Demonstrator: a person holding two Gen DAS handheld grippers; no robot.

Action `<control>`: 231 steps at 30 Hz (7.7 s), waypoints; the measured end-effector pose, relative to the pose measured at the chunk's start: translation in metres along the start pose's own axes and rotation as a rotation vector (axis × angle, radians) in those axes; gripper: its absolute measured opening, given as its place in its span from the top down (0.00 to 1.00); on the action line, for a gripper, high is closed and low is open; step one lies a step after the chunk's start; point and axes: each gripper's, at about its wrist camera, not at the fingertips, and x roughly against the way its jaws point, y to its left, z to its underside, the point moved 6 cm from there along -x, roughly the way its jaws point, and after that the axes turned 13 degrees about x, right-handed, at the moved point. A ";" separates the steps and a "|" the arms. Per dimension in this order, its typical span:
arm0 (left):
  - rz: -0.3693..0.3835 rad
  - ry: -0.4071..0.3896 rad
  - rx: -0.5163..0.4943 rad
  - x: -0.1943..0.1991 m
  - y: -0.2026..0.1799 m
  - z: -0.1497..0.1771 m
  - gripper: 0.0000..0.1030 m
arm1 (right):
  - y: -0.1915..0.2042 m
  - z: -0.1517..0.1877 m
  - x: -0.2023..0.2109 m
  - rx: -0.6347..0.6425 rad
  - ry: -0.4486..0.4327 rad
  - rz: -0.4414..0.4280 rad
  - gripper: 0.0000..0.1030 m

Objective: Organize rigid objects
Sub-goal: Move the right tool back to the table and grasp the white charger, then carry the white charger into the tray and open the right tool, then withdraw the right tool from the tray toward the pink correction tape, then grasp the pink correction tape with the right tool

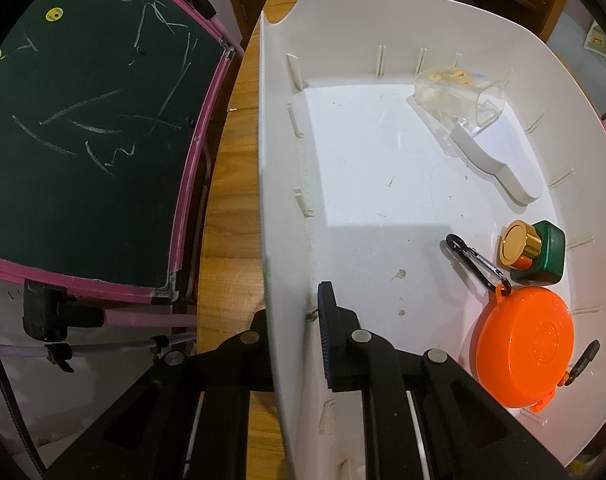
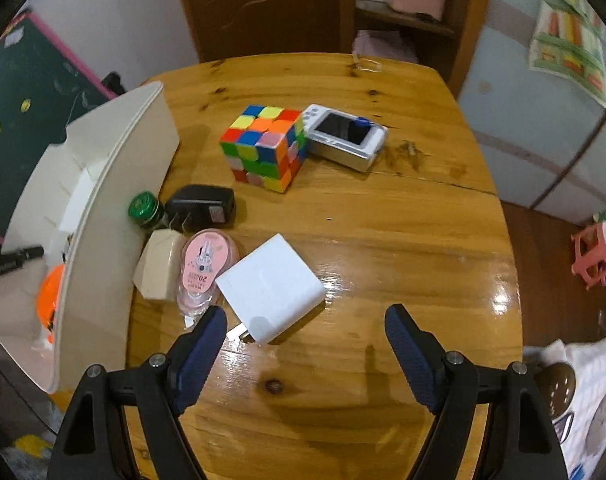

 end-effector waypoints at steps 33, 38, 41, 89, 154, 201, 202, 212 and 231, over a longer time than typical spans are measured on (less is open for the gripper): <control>-0.010 0.000 0.000 -0.001 0.001 0.000 0.85 | 0.021 -0.016 -0.059 0.187 0.104 -0.065 0.34; -0.009 -0.001 0.001 -0.001 0.001 0.000 0.85 | 0.020 -0.014 -0.059 0.171 0.101 -0.057 0.34; -0.009 0.000 0.000 -0.001 0.001 0.000 0.85 | 0.019 -0.010 -0.057 0.137 0.119 -0.028 0.34; 0.074 0.002 0.006 0.000 0.003 -0.002 0.85 | 0.219 -0.202 -0.013 0.302 -0.078 -0.278 0.34; 0.055 0.015 0.006 -0.004 0.000 0.000 0.87 | 0.155 -0.155 0.040 0.152 -0.152 -0.332 0.33; 0.093 0.055 0.062 -0.009 0.006 0.001 0.89 | 0.054 -0.006 -0.050 0.038 0.032 0.019 0.32; 0.093 0.056 0.064 -0.009 0.007 0.001 0.89 | 0.053 -0.008 -0.051 0.034 0.029 0.020 0.32; 0.100 0.063 0.071 -0.010 0.009 0.001 0.89 | 0.036 -0.021 -0.060 -0.030 0.023 0.057 0.32; 0.101 0.063 0.072 -0.011 0.009 0.000 0.89 | 0.040 -0.048 -0.074 -0.008 0.021 0.034 0.32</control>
